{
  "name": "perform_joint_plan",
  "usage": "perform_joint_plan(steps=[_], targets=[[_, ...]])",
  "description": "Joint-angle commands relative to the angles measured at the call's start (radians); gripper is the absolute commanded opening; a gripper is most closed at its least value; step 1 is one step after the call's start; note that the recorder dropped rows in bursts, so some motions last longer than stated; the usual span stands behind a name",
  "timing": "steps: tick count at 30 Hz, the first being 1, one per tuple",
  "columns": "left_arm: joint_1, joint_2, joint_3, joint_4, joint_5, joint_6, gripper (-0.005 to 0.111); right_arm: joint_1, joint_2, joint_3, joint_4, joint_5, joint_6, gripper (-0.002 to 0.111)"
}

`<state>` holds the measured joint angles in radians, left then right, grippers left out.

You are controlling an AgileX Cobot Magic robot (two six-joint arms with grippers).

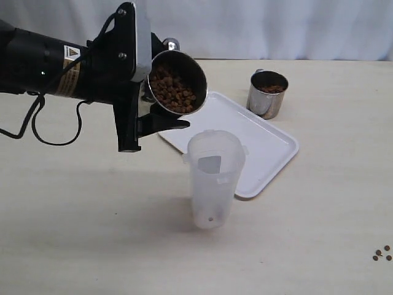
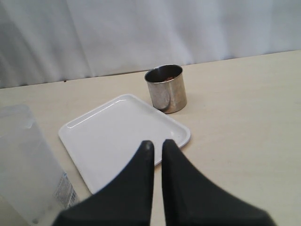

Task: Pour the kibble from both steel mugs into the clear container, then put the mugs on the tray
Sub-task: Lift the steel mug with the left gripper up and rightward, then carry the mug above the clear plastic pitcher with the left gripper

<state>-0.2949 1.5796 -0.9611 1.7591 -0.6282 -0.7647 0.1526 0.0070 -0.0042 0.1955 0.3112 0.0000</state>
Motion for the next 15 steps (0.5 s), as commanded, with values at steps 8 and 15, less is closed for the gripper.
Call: perform_joint_plan(steps=[8, 15], targets=[[-0.081, -0.018, -0.012, -0.015, 0.124, 0.085, 0.0, 0.002, 0.001, 0.004, 0.002, -0.015, -0.007, 0.005], [-0.136, -0.063, -0.009, -0.015, 0.21, 0.124, 0.0, 0.002, 0.001, 0.004, 0.002, -0.015, -0.007, 0.005]])
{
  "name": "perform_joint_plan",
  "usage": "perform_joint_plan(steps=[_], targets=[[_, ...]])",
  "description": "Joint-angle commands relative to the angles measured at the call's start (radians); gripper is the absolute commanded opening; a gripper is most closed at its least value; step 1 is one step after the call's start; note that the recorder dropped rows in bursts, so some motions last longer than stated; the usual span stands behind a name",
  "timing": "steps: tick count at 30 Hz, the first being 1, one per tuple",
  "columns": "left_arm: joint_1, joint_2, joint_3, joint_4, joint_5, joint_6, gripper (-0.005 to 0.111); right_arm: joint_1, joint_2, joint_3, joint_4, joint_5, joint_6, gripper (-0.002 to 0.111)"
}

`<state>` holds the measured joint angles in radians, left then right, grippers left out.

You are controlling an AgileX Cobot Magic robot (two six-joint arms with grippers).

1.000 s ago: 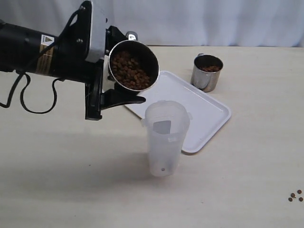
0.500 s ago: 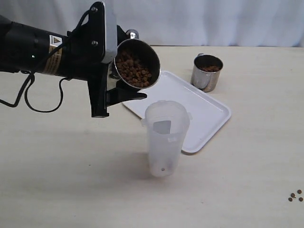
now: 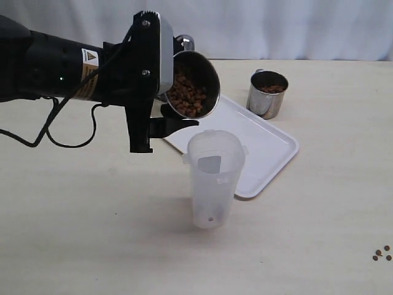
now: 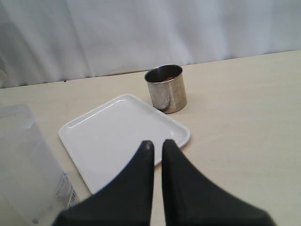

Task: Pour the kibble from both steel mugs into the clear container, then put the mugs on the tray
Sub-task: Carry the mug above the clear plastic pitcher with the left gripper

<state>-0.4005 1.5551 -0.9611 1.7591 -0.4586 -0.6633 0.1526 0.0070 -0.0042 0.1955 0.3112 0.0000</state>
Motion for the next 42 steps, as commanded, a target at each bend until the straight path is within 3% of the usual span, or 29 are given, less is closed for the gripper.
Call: perform_joint_plan(steps=[1, 29, 42], targets=[[-0.036, -0.043, -0.009, -0.015, 0.05, 0.035, 0.0, 0.002, 0.001, 0.004, 0.002, -0.015, -0.007, 0.005], [-0.054, -0.049, -0.007, -0.015, 0.153, 0.204, 0.0, 0.002, 0.001, 0.004, 0.002, -0.015, -0.007, 0.005], [-0.054, -0.046, 0.018, -0.022, 0.097, 0.197, 0.0, 0.002, 0.001, 0.004, 0.002, -0.015, -0.007, 0.005]])
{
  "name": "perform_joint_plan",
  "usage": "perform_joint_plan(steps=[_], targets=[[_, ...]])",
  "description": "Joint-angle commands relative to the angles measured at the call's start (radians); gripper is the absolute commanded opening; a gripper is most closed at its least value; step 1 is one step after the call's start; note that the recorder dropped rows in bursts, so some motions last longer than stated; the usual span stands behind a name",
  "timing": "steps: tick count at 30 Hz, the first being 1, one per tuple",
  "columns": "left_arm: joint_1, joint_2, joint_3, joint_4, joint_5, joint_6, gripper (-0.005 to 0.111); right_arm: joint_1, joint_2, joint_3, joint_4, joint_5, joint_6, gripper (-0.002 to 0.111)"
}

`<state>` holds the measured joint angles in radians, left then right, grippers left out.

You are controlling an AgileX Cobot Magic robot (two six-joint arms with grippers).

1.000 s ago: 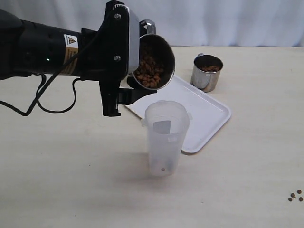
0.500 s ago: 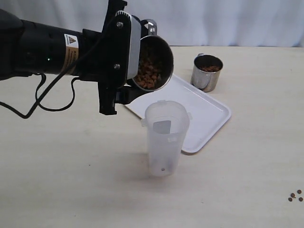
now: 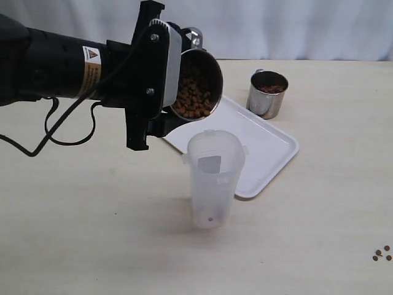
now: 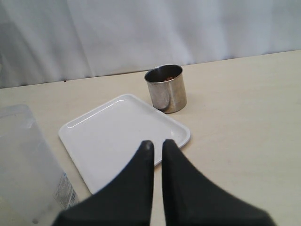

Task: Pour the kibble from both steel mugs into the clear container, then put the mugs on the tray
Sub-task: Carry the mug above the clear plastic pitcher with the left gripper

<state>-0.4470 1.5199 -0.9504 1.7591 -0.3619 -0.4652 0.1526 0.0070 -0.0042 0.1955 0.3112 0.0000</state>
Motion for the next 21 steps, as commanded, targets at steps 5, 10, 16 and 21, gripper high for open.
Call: perform_joint_plan(steps=[5, 10, 16, 21], targets=[[-0.007, -0.011, 0.007, -0.027, 0.004, -0.007, 0.0, 0.002, 0.001, 0.004, 0.002, -0.015, -0.007, 0.005], [-0.007, -0.009, 0.013, -0.027, 0.011, -0.007, 0.0, 0.002, 0.001, 0.004, 0.002, -0.015, -0.007, 0.005], [-0.007, 0.027, 0.017, -0.027, 0.016, -0.007, 0.0, 0.002, 0.001, 0.004, 0.002, -0.015, -0.007, 0.005], [-0.007, 0.029, 0.017, -0.027, 0.036, 0.012, 0.0, 0.002, 0.001, 0.004, 0.002, -0.015, -0.007, 0.005]])
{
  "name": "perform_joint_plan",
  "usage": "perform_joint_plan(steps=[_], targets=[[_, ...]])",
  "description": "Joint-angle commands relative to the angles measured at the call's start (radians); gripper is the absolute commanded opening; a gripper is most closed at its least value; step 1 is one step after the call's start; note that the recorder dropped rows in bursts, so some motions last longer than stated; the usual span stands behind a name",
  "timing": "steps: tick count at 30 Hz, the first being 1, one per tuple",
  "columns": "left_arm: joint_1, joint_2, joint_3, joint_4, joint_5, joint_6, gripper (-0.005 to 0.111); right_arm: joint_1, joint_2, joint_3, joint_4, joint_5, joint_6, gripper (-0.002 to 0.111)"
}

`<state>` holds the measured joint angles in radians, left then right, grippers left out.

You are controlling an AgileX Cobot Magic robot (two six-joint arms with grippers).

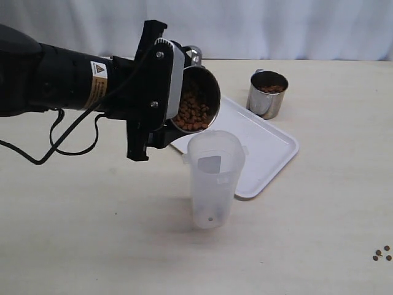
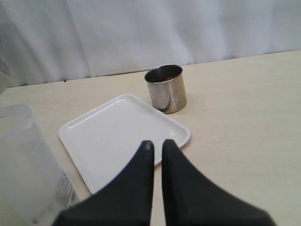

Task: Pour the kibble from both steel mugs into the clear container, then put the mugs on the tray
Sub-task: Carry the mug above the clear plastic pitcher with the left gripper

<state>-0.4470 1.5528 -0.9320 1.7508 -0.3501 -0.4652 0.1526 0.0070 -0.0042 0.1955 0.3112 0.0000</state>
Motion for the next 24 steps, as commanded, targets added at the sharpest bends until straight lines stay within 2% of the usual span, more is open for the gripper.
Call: perform_joint_plan(steps=[1, 12, 17, 24], targets=[[-0.007, -0.004, -0.001, -0.016, 0.027, 0.022, 0.0, 0.002, 0.001, 0.004, 0.002, -0.015, -0.007, 0.005], [-0.007, 0.005, -0.001, -0.019, 0.06, 0.059, 0.0, 0.002, 0.001, 0.004, 0.002, -0.015, -0.007, 0.005], [-0.062, 0.014, -0.001, -0.019, 0.108, 0.059, 0.0, 0.002, 0.001, 0.004, 0.002, -0.015, -0.007, 0.005], [-0.077, 0.014, -0.001, -0.013, 0.149, 0.075, 0.0, 0.002, 0.001, 0.004, 0.002, -0.015, -0.007, 0.005]])
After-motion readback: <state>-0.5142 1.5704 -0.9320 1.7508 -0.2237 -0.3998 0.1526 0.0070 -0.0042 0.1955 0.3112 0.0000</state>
